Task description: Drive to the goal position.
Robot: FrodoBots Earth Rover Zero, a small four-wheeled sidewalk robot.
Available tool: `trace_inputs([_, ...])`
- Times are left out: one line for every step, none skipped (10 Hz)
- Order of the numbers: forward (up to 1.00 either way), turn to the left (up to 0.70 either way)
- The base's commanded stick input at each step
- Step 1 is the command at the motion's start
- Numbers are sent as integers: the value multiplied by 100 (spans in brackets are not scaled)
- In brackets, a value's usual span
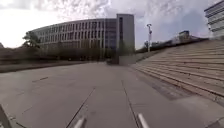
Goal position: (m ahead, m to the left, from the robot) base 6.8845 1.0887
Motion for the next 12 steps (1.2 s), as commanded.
trace_inputs([70, 0])
trace_inputs([70, 0])
trace_inputs([70, 0])
trace_inputs([70, 0])
trace_inputs([70, 0])
trace_inputs([70, 0])
trace_inputs([70, 0])
trace_inputs([70, 0])
trace_inputs([70, 0])
trace_inputs([70, 0])
trace_inputs([70, 0])
trace_inputs([70, 0])
